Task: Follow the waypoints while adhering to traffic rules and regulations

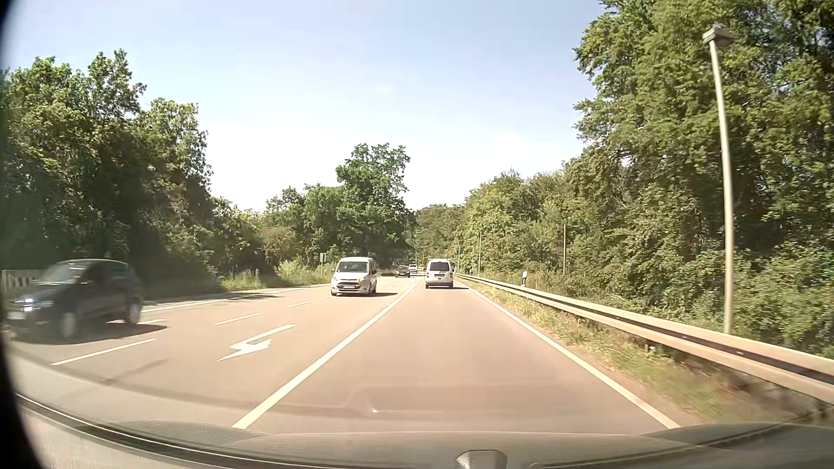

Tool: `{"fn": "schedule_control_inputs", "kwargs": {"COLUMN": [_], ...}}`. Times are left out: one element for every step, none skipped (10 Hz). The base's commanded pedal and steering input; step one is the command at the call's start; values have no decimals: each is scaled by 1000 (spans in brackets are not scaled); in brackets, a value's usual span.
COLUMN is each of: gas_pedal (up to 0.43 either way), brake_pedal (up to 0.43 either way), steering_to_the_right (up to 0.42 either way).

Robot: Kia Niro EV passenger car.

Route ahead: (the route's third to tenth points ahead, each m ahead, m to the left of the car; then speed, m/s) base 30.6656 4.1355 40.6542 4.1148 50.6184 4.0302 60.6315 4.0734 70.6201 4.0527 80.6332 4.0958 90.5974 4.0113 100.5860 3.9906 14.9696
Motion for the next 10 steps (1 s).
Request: {"fn": "schedule_control_inputs", "kwargs": {"gas_pedal": [130,118,110,98,79,67,67,59,47,39], "brake_pedal": [30,30,30,30,30,30,30,30,30,30], "steering_to_the_right": [0,-1,-1,0,0,0,-1,-1,0,0]}}
